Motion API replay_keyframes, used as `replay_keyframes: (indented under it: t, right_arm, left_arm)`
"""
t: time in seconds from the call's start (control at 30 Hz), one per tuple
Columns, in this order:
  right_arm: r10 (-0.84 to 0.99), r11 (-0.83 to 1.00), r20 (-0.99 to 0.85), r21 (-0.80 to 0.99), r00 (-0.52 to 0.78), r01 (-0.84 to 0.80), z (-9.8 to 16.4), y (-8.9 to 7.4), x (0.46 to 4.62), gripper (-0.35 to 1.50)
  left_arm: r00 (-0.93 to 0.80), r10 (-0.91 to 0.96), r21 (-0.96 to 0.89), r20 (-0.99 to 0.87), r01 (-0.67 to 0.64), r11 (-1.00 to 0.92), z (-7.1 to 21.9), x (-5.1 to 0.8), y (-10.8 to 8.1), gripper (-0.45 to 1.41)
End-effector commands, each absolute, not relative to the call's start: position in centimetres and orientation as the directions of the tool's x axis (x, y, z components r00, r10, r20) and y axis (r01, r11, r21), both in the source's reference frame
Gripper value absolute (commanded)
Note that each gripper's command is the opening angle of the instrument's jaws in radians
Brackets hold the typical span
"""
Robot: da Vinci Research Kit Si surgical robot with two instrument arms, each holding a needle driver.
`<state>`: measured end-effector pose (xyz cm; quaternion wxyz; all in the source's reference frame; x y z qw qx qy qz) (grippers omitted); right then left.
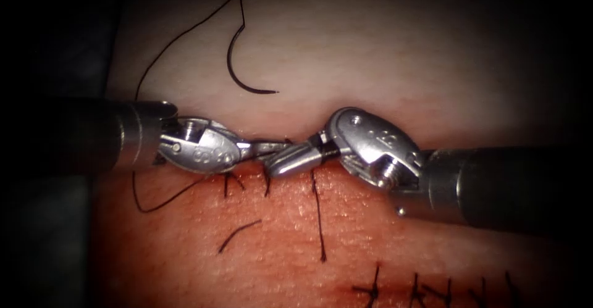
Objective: Wound Closure
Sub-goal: Pickup the short suture tail with the right hand.
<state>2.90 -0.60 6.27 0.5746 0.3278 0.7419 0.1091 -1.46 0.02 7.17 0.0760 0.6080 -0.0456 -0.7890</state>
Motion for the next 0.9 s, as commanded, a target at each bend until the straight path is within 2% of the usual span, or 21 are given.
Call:
replay_keyframes:
  t: [0.03, 0.07, 0.5, 0.7, 0.9]
  right_arm:
    - [0.581, 0.777, -0.807, 0.511, -0.107, 0.368, 6.36, -0.59, 2.92, 0.36]
    - [0.555, 0.784, -0.828, 0.49, -0.078, 0.382, 6.38, -0.58, 2.9, 0.49]
    - [0.355, 0.794, -0.931, 0.348, 0.085, 0.498, 6.47, -0.79, 2.94, 1.09]
    - [0.285, 0.766, -0.947, 0.318, 0.148, 0.559, 6.52, -1.05, 2.97, 1.21]
    - [0.26, 0.749, -0.957, 0.286, 0.132, 0.597, 6.56, -1.22, 2.98, 1.25]
  left_arm:
    - [-0.249, -0.17, 0.159, -0.954, 0.063, -0.985, 7.24, -1.51, 0.04, -0.45]
    - [-0.25, -0.172, 0.16, -0.953, 0.069, -0.985, 7.28, -1.5, 0.05, -0.45]
    - [-0.267, -0.178, 0.158, -0.947, 0.095, -0.983, 7.26, -1.54, -0.16, -0.45]
    - [-0.27, -0.177, 0.156, -0.946, 0.098, -0.983, 7.25, -1.55, -0.23, -0.45]
    - [-0.276, -0.169, 0.145, -0.946, 0.104, -0.984, 7.27, -1.54, -0.31, -0.45]
